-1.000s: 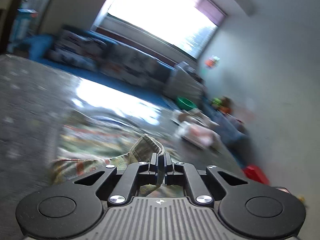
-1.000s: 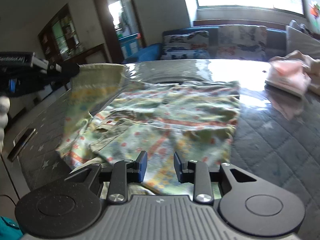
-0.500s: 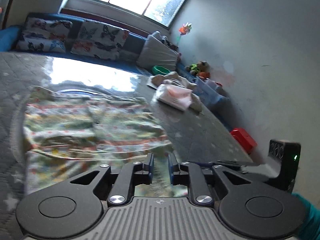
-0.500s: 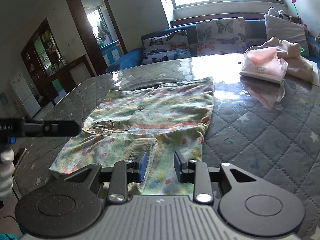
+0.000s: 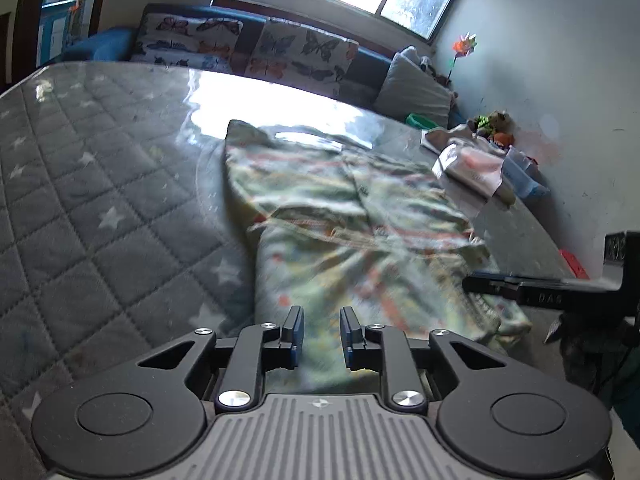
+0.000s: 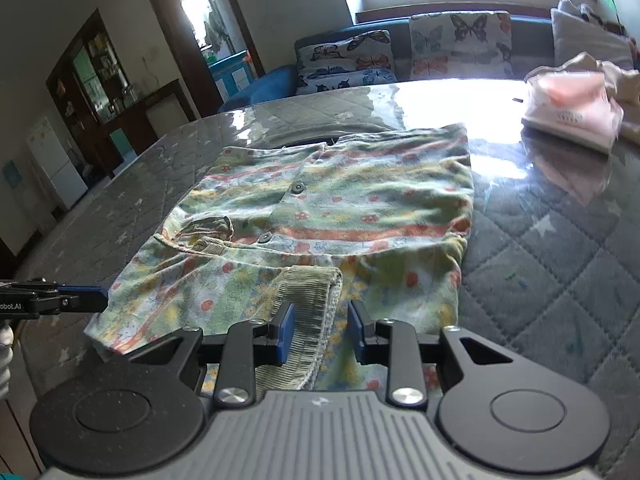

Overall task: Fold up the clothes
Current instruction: 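Grasp the shirt side edge with the right gripper and fold it inward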

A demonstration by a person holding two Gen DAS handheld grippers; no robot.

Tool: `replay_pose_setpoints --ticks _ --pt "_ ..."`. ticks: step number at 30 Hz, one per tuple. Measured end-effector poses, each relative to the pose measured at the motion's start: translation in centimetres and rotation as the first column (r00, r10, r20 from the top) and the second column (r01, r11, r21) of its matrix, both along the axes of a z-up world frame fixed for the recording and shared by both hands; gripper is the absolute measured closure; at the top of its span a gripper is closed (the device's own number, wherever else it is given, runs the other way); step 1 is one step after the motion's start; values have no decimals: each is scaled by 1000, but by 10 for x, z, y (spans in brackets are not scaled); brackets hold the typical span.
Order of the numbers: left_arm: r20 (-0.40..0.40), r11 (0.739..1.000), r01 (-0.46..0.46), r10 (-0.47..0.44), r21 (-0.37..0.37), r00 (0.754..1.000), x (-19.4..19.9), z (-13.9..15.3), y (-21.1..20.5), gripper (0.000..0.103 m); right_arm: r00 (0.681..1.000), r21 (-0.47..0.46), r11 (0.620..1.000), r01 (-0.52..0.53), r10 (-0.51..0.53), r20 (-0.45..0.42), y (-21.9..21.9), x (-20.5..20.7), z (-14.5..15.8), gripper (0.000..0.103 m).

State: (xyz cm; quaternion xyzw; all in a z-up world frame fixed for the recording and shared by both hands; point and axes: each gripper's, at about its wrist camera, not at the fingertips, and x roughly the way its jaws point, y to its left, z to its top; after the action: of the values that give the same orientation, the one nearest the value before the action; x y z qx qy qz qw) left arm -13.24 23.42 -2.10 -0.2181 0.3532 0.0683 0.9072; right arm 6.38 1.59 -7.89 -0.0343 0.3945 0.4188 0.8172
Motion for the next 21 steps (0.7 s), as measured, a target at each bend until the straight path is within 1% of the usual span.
replay_pose_setpoints --ticks 3,5,6,7,8,11,14,17,19,21 --pt "-22 1000 17 -17 -13 1000 1 -6 1 80 1000 -16 1000 -18 18 12 4 -3 0 74" --pt "-24 999 29 -30 -16 999 1 -8 0 77 1000 -18 1000 -22 22 11 5 -4 1 80" --pt "-23 999 38 -38 -13 999 1 -8 -2 73 1000 -20 1000 -21 21 13 6 -4 0 81" --pt "-23 999 47 -47 -7 999 2 -7 -3 72 1000 -23 1000 -17 18 17 6 -4 0 89" --pt "-24 999 54 -54 -2 998 3 -5 -4 72 1000 -24 1000 -14 15 21 6 -4 1 93" --pt "-13 998 58 -58 22 998 8 4 -2 72 999 -30 999 -13 14 39 7 -6 4 95" --pt "17 998 32 -33 57 999 17 17 4 73 995 -43 999 -22 26 97 9 -11 14 95" --pt "54 997 28 -32 71 998 32 26 9 74 987 -48 998 -38 45 157 12 -15 27 95" --pt "65 996 40 -45 78 997 44 26 10 74 979 -47 998 -45 54 196 14 -15 38 95" --pt "52 995 56 -61 80 997 57 21 9 74 972 -40 998 -48 55 227 16 -14 47 95"
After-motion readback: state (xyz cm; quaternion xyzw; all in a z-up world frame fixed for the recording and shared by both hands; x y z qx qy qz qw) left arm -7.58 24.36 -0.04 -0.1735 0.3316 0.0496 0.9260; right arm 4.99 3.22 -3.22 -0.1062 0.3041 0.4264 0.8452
